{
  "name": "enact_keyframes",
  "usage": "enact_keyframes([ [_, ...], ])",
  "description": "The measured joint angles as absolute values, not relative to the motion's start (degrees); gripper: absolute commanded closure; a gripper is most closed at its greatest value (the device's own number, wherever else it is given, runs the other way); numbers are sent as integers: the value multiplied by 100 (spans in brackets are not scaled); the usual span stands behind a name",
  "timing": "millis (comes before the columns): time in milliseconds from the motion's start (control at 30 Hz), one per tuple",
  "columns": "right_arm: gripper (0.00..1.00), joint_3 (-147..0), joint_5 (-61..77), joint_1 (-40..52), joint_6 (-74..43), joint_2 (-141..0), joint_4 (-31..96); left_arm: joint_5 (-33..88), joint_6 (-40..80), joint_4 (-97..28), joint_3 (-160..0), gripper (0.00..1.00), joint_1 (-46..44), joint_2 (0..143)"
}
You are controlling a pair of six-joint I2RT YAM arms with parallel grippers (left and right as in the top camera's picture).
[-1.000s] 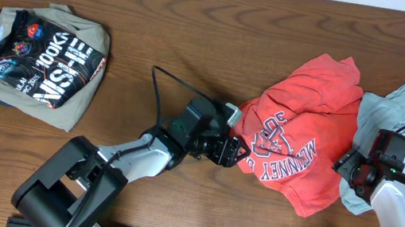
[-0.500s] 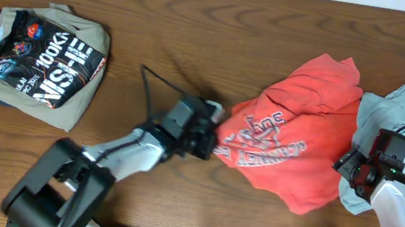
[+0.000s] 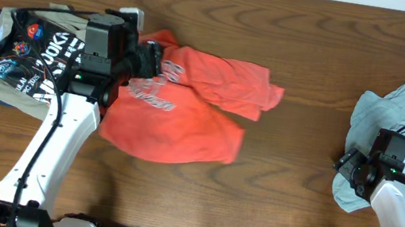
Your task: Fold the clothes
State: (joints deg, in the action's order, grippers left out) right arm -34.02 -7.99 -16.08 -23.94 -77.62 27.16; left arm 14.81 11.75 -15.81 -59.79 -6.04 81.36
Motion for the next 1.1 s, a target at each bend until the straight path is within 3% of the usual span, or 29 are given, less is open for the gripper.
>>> enact_keyframes([
  [433, 16, -3402, -794, -1608, -2390, -7762, 2714, 1662, 1688, -3872, -5946, 2, -1732, 8969],
  [867, 16, -3402, -794, -1608, -2388, -7762, 2705, 1662, 2307, -3874, -5990, 3, -3083, 10320],
  [933, 16, -3402, -794, -1608, -2388, -7762, 2698, 1577, 2392, -3874, -6018, 52, -3164, 10366],
  [1000, 16, -3402, -794, -1608, -2388, -7762, 2698, 1509, 2418, -3931, -6047, 94, -3210, 10444],
  [1100, 16, -3402, -794, -1608, -2388, -7762, 2679, 1511, 2421, -4263, -6086, 94, -3277, 10549],
])
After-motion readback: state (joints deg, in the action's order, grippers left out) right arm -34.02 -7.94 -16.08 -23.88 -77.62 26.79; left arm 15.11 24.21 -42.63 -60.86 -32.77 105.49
